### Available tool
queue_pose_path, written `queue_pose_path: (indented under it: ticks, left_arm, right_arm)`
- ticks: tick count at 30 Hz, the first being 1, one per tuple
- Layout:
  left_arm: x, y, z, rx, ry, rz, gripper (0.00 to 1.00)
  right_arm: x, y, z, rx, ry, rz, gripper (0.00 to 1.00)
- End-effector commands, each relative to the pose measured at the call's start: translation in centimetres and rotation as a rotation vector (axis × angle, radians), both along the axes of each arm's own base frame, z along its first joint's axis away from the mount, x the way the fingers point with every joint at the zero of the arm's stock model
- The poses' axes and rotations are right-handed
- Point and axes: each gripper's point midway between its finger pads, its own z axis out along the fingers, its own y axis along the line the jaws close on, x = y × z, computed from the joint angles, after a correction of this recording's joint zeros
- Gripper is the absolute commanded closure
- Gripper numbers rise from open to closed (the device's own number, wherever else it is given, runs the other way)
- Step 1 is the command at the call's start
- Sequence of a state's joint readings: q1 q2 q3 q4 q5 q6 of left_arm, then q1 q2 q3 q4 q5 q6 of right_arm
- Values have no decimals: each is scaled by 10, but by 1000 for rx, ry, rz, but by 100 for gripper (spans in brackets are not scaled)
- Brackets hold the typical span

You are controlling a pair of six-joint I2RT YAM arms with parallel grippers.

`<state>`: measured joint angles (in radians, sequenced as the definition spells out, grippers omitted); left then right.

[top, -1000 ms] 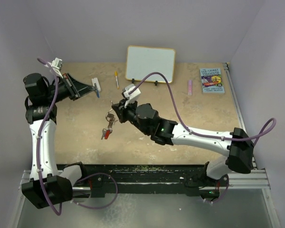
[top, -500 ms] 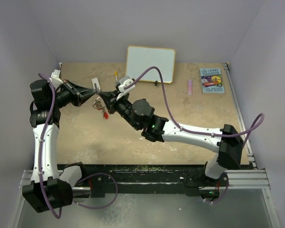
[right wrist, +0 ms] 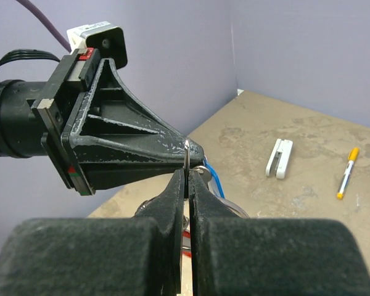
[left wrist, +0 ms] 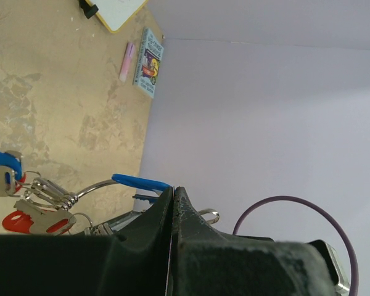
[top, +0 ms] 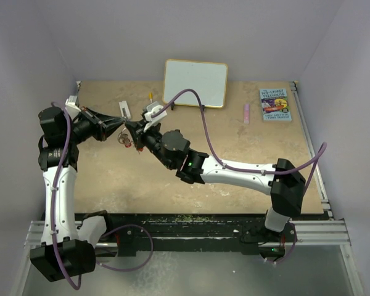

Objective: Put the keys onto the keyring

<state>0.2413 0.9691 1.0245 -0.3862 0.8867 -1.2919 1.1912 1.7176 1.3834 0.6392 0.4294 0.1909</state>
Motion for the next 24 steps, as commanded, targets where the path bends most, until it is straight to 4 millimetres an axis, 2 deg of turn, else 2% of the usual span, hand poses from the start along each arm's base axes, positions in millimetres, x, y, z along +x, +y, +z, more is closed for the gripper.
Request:
queue_pose_path:
  ticks: [1, 12, 24]
  left_arm:
    - [-5, -3, 7, -41, 15, 3, 97]
    - [-7, -4, 3, -81, 50, 3, 97]
    - [-4, -2, 17, -101, 22, 27, 97]
  right_arm:
    - [0, -11, 58, 150, -54, -35, 100]
    - [2, -6, 48, 133, -35, -38, 100]
    - [1, -14, 43, 148, -9, -51, 100]
